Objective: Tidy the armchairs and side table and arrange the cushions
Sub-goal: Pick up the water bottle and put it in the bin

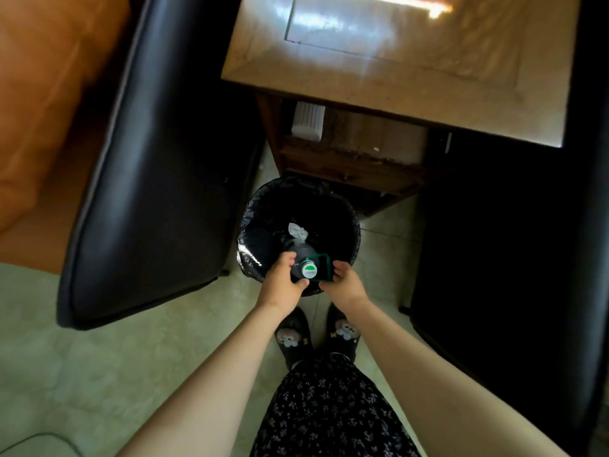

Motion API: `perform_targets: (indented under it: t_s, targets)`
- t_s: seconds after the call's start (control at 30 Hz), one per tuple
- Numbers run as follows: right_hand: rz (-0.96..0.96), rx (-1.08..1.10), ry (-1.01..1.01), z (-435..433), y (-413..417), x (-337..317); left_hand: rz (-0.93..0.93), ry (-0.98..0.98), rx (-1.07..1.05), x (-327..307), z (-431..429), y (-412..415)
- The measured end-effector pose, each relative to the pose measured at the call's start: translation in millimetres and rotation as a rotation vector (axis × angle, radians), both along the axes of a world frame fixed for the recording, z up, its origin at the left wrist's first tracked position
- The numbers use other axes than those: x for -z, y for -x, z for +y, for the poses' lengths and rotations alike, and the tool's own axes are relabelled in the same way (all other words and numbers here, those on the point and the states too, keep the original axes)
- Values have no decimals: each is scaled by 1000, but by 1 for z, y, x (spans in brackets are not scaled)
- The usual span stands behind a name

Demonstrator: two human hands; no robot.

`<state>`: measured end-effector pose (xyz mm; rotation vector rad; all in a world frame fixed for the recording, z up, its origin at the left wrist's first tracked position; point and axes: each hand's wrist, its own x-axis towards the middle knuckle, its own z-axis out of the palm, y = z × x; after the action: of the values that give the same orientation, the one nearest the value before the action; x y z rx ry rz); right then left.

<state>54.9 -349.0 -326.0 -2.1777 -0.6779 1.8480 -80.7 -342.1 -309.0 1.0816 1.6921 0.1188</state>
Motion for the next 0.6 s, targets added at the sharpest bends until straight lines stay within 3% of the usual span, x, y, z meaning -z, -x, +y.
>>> perform_targets:
  t_s: [0.27, 0.6]
  targets:
    - [-152, -214, 7, -18, -24, -59, 14, -13, 93, -53, -10, -3]
    - [-142, -128, -137, -45, -36, -139, 37, -112, 268, -130, -18, -31]
